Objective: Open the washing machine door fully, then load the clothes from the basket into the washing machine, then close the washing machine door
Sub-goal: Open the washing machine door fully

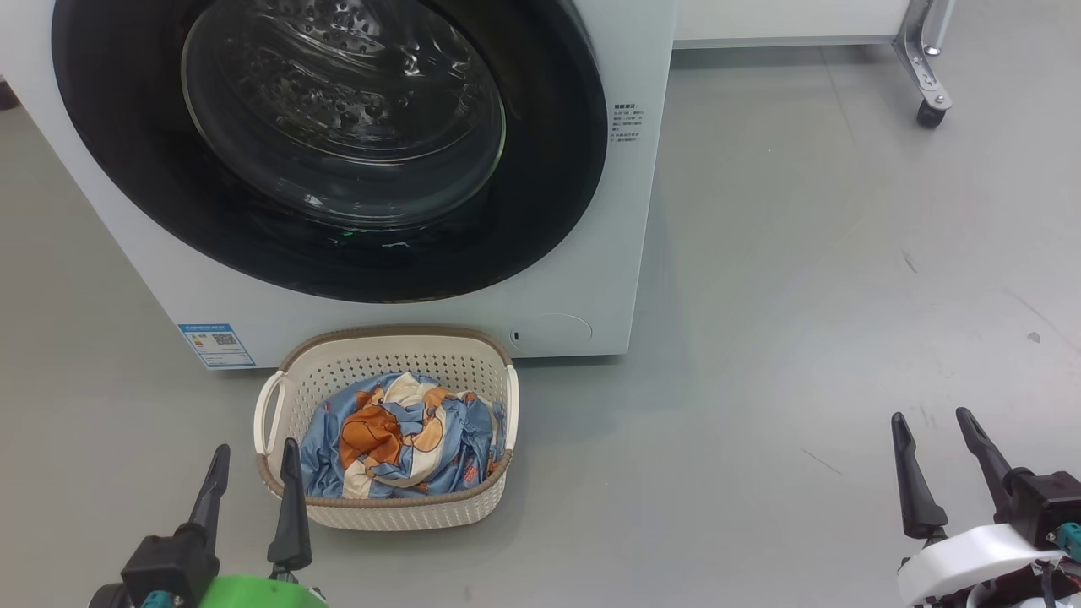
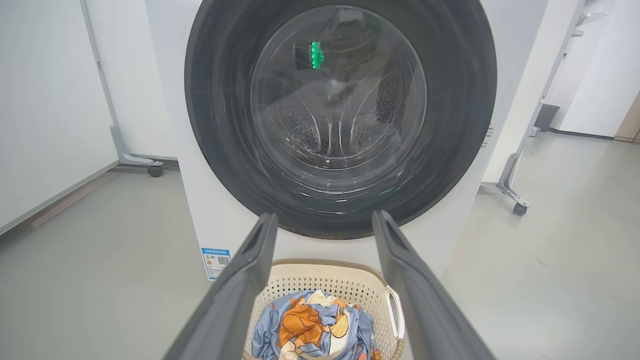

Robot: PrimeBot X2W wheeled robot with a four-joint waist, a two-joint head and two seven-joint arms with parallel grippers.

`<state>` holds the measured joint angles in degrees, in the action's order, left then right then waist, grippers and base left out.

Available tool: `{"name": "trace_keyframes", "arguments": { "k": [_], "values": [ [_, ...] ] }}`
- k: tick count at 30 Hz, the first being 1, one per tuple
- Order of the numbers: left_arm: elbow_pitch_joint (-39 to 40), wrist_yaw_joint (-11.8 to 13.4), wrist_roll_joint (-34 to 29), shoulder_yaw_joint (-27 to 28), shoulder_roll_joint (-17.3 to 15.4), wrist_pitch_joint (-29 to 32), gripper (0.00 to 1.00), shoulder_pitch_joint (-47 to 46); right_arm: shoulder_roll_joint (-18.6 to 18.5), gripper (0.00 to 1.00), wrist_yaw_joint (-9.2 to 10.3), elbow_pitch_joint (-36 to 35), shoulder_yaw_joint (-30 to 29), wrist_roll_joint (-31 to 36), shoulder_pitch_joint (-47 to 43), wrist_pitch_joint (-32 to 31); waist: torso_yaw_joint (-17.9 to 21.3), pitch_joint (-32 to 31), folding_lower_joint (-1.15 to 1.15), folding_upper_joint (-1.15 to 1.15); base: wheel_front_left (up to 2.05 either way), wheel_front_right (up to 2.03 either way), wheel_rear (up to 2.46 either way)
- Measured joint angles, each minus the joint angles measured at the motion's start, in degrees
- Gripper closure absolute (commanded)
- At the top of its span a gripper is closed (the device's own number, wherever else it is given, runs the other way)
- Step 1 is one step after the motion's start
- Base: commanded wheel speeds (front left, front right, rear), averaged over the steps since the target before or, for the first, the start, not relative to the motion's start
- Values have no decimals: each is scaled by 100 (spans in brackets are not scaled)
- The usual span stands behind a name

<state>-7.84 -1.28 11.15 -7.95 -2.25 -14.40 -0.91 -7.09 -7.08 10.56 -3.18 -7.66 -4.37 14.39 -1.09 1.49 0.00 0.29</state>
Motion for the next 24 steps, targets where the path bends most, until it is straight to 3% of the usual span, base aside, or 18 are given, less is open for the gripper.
{"name": "trace_keyframes", "arguments": {
  "k": [2, 3, 18, 24],
  "values": [
    [-2, 0, 0, 0, 0, 0, 0, 0, 2, 0, 0, -2, 2, -4, 0, 0, -2, -1, 0, 0, 0, 0, 0],
    [-3, 0, 0, 0, 0, 0, 0, 0, 9, 100, 0, -2, 7, -44, 0, 0, -3, -1, 0, 0, 0, 0, 0],
    [-12, -7, 0, 0, 0, 0, 0, 0, 120, 100, 0, 60, 45, -459, 0, 0, -13, -1, 0, 0, 0, 0, 0],
    [-19, -9, 0, -1, 0, 0, 0, 0, 378, 100, 0, 120, -219, -1221, 0, 0, -17, -14, 0, 0, 0, 0, 0]
  ]
}}
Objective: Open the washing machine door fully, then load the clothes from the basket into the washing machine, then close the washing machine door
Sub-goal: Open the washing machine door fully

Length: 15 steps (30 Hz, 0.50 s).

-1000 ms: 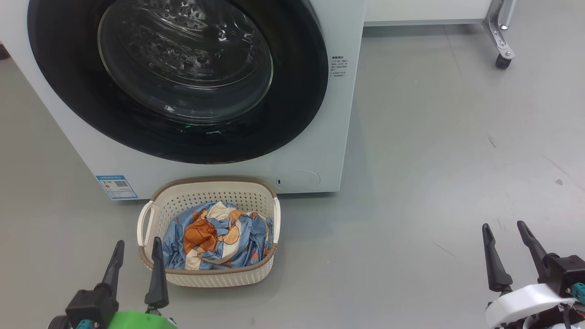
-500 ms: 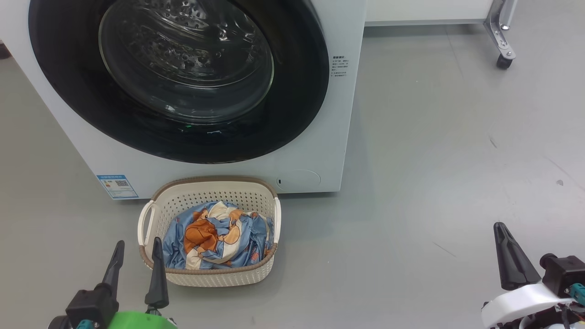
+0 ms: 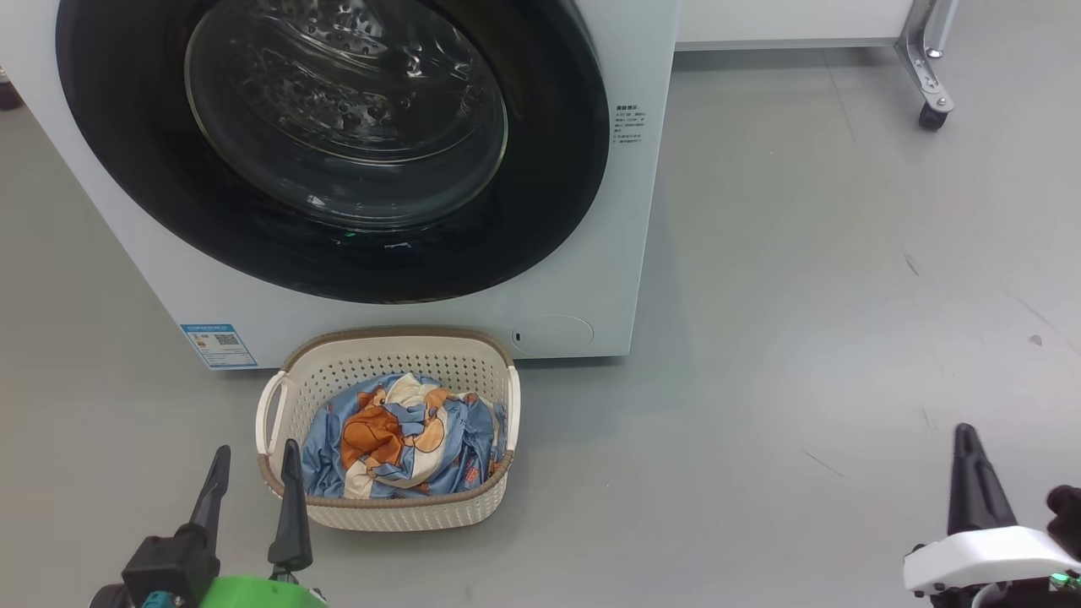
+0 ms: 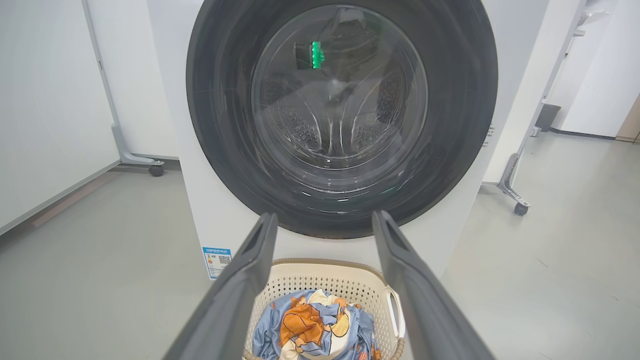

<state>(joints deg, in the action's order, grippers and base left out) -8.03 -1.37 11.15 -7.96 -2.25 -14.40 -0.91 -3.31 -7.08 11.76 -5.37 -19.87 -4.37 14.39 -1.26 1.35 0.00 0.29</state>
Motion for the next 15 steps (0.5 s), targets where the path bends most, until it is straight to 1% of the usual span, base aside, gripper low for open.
{"name": "trace_keyframes", "arguments": {
  "k": [4, 8, 9, 12, 15],
  "values": [
    [-7, -5, 0, -1, 0, 0, 0, 1, 51, 100, 0, 86, -164, -537, 0, 0, -10, -6, 0, 0, 0, 0, 0],
    [-9, -7, 0, -7, 0, 0, 0, 1, 130, 100, 0, 191, -363, -1237, 1, 0, -34, -9, 0, 0, 0, 0, 0],
    [-9, -7, 0, -9, 0, 0, 0, 2, 142, 100, 0, 253, -461, -1674, 3, 0, -50, -9, 0, 0, 0, 0, 0],
    [-8, -7, 7, -9, 0, 0, 0, 4, 149, 100, 0, 377, -594, -2479, 23, 0, -72, -7, 0, 0, 0, 0, 0],
    [-9, -7, 9, -10, 0, 0, 0, 5, 151, 100, 0, 535, -601, -3253, 65, 1, -93, -3, 0, 0, 0, 0, 0]
  ]
}}
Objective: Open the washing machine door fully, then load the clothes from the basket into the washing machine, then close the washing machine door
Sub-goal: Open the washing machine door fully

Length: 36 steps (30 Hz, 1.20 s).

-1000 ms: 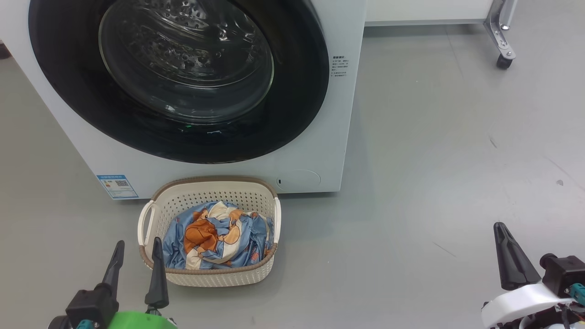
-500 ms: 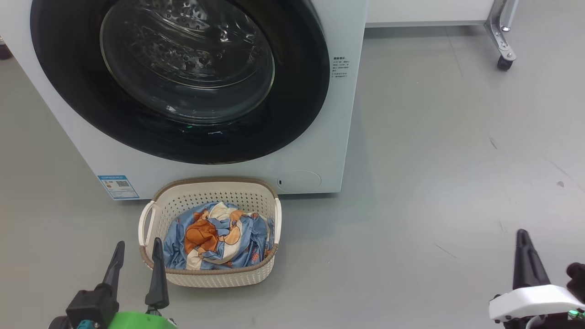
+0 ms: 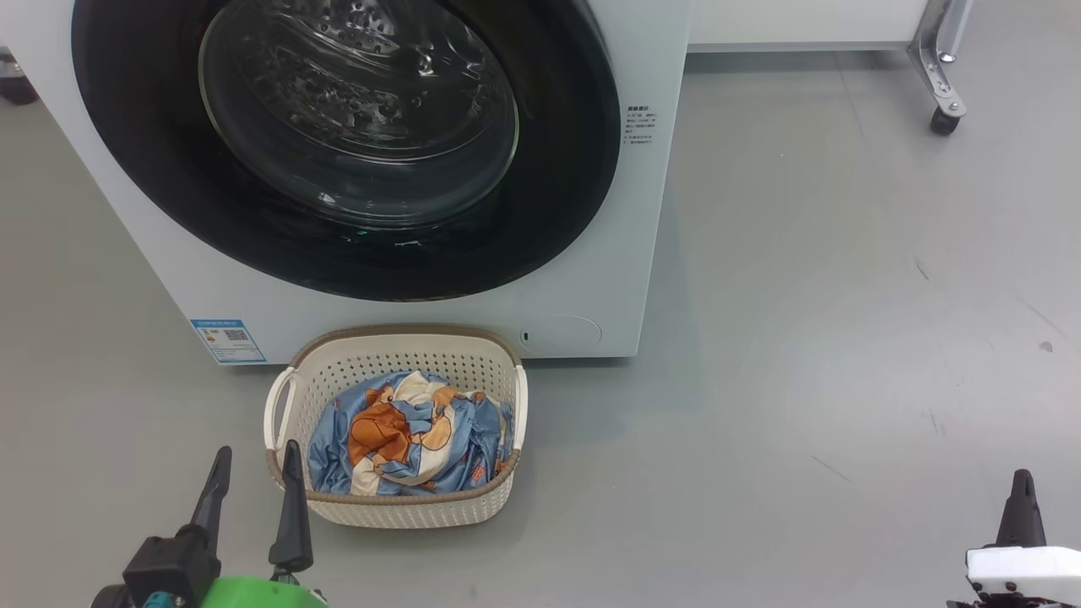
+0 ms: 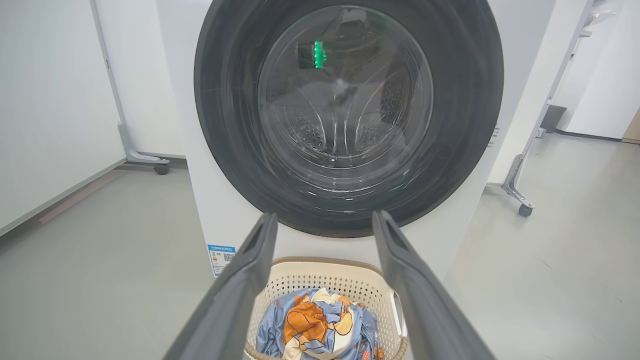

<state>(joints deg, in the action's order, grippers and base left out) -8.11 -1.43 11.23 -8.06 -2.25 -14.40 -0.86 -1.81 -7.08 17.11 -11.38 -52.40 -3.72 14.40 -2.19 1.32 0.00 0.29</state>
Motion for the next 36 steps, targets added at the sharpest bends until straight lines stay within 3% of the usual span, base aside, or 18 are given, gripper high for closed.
{"name": "trace_keyframes", "arguments": {
  "k": [10, 17, 36],
  "values": [
    [3, -92, 18, -164, 0, 0, 0, 1, -30, 100, 0, 68, -377, -2317, 275, -501, -143, 83, 0, 0, 0, 0, 0],
    [13, -144, 8, -321, -1, 0, 0, 1, -467, 100, 0, 15, -936, -3428, 559, -1172, -269, 260, 0, 0, 0, 0, 0],
    [300, -197, -77, -556, 0, 0, 0, -274, -1592, 100, 1, 24, -1422, -4503, 1640, -2657, -741, 1189, 0, 0, 0, 0, 0]
  ]
}}
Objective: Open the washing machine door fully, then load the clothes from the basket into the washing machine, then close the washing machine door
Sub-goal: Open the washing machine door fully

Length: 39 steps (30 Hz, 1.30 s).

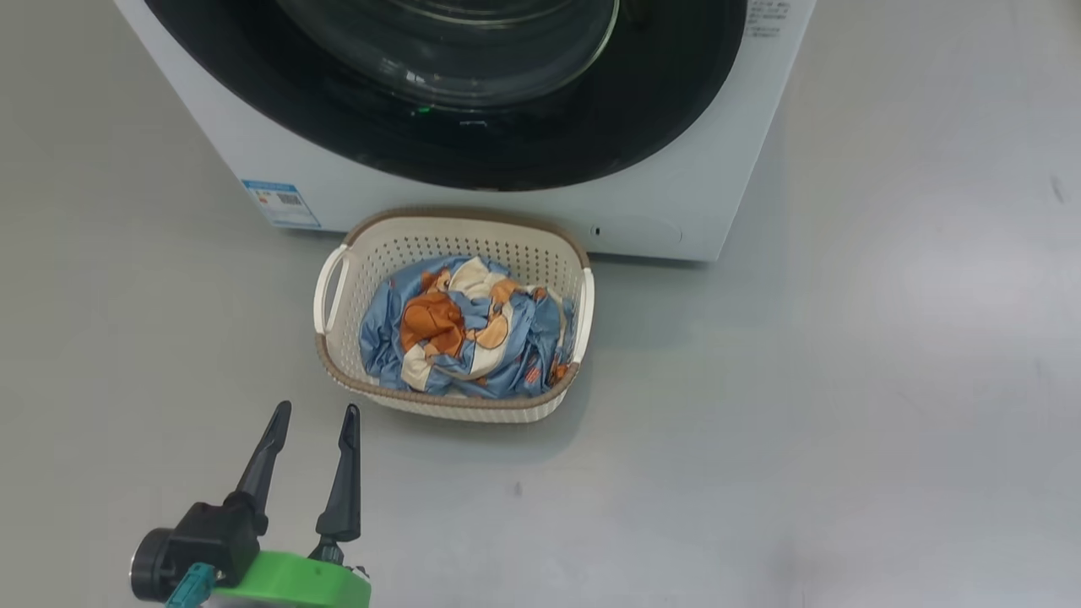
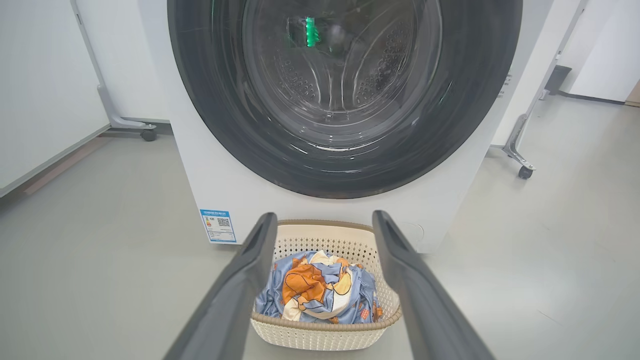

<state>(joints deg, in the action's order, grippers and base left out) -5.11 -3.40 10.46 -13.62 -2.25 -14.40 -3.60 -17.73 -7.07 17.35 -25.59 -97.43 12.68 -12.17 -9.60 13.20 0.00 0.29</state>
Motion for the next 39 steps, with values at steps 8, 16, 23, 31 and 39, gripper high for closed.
{"name": "trace_keyframes", "arguments": {
  "k": [8, 16, 23, 31, 39],
  "values": [
    [166, 3, -79, 67, 1, 0, 0, -140, -304, 100, -1, -132, 250, -102, 942, -455, -91, 585, 0, 0, 0, 0, 0],
    [290, 30, -112, 75, 4, -1, 0, -328, -502, 100, 0, -154, 517, -100, 1602, -757, -112, 1100, 0, 0, 0, 0, 0],
    [288, 68, -110, 57, 14, -1, 0, -393, -579, 100, 0, -155, 875, -49, 2157, -1065, -154, 1483, 0, 0, 0, 0, 0],
    [267, 89, -110, 11, 21, -1, 0, -439, -625, 100, 0, -146, 1170, 69, 2697, -1308, -278, 1637, -1, 0, 0, 0, 0],
    [270, 112, -82, -137, 23, -1, 0, -437, -701, 100, 0, -58, 1332, 210, 3117, -1427, -436, 1757, 0, 0, 0, 0, 0]
  ]
}}
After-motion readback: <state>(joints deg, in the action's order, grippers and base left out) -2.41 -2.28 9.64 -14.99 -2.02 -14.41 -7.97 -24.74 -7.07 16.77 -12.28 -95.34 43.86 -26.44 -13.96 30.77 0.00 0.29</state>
